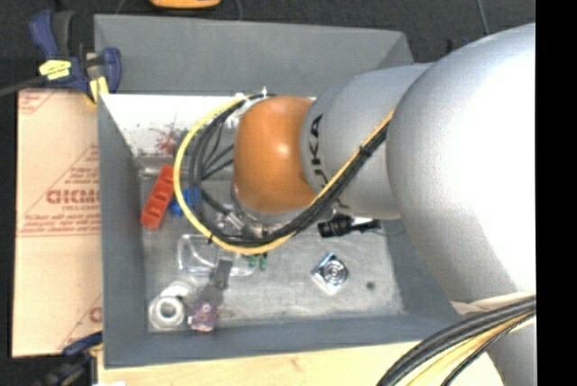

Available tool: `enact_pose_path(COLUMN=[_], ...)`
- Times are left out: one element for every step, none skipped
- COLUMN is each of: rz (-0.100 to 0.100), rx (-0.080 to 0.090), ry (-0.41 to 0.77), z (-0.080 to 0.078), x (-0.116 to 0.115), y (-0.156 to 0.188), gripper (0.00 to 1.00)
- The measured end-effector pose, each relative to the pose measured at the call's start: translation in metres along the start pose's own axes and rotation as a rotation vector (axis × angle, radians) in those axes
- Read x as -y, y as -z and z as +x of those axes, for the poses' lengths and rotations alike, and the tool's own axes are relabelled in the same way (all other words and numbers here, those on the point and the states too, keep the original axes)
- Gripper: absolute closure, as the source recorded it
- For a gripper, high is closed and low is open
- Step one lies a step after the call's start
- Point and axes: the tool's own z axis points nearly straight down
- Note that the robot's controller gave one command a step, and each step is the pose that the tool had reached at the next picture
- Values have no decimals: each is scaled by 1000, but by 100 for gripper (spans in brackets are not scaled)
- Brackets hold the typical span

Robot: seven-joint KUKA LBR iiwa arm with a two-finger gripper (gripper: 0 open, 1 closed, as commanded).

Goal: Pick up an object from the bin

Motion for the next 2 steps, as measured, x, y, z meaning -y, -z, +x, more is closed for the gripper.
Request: enact_pose_path(rz=[-1,-1], rx=[1,3], ry=[-1,-1], z=[-1,-3], x=[1,2], y=[35,78], gripper=[100,100])
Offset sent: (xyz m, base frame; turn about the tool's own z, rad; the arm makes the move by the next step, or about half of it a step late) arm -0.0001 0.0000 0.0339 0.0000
